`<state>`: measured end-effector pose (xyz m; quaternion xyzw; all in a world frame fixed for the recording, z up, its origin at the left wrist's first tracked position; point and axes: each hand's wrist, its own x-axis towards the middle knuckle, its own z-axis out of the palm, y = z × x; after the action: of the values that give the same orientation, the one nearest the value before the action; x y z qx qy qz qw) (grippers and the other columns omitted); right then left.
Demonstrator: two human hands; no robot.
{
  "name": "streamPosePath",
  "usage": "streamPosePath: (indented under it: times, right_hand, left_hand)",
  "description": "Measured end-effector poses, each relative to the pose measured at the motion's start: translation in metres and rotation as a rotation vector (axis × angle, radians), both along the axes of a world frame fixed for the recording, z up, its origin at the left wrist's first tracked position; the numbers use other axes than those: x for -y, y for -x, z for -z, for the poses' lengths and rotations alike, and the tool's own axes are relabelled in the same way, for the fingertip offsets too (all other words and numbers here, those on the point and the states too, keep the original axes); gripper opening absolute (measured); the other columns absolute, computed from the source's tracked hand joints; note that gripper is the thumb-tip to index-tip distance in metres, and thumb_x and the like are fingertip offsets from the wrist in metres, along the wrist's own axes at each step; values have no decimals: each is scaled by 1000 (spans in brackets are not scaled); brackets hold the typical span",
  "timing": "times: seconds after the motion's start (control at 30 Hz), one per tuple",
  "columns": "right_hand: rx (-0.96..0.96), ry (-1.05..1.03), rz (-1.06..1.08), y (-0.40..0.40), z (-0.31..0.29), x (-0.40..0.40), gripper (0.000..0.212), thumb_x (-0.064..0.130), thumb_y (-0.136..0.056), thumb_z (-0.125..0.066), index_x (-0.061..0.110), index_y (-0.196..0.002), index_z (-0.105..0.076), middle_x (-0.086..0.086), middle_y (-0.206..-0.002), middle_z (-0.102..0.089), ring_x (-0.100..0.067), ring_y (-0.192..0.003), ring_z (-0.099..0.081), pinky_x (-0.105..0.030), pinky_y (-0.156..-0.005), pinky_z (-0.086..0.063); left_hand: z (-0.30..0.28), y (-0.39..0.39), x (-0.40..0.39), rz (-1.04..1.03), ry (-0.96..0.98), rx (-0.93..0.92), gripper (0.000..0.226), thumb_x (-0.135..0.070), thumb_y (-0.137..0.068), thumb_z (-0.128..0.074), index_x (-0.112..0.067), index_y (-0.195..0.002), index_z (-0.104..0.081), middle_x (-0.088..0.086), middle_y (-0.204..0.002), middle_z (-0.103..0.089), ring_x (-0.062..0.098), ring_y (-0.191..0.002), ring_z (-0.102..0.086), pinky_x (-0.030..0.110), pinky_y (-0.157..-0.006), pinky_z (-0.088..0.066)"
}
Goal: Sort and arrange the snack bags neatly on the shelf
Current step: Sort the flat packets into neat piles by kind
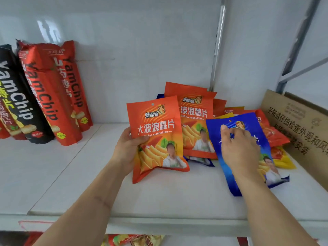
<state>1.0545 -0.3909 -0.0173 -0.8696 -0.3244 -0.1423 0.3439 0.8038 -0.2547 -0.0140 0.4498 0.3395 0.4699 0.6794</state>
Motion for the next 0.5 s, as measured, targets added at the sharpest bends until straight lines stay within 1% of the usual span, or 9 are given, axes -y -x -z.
streamPosePath:
  times: [0.07, 0.13, 0.2, 0.33, 0.43, 0.5]
  right_hand:
    - [73, 14, -32, 5, -1, -7, 65, 59, -96, -29, 8, -109, -67, -17, -112, -64, -38, -104, -56, -46, -86, -45]
    - [83, 39, -106, 11, -4, -17, 62, 57, -98, -32, 9, -122, -63, -16, -122, -62, -36, -113, -54, -46, -91, -44]
    - [60, 71, -182, 17, -8, -27, 61, 57, -99, -34, 11, -134, -55, -13, -131, -58, -34, -120, -50, -45, -95, -43]
    - [-14, 147, -229, 24, -14, -45, 75, 70, -94, -27, 15, -143, -43, -11, -134, -56, -34, -122, -49, -46, -96, -44]
    - [-125, 178, -207, 26, -21, -60, 89, 78, -89, -23, 15, -150, -31, -11, -145, -48, -36, -132, -42, -50, -104, -38]
    - [-215, 168, -186, 24, -26, -68, 95, 82, -85, -23, 15, -152, -26, -11, -149, -45, -37, -136, -39, -53, -109, -33]
  left_hand:
    - [-1, -2, -5, 4, -24, -28, 52, 6, -80, -72, -10, -127, -56, 16, -114, -72, 39, -102, -71, 60, -92, -54]
    - [-2, -2, -8, 26, -33, -56, 50, 3, -81, -73, -10, -126, -56, 15, -113, -73, 38, -101, -72, 60, -92, -54]
    - [-3, -2, -11, 44, -22, -71, 47, 0, -82, -74, -9, -125, -56, 15, -112, -74, 37, -100, -72, 59, -90, -55]
    - [-2, 2, -19, 45, 28, -43, 47, -1, -83, -73, -5, -126, -56, 18, -116, -71, 39, -100, -72, 60, -89, -55]
    - [-2, 10, -27, 9, 52, -21, 45, -1, -84, -73, -7, -125, -56, 18, -116, -72, 39, -98, -72, 59, -87, -56]
    - [-2, 18, -34, -24, 55, -8, 44, -2, -84, -73, -11, -124, -57, 16, -114, -73, 37, -97, -73, 58, -86, -57]
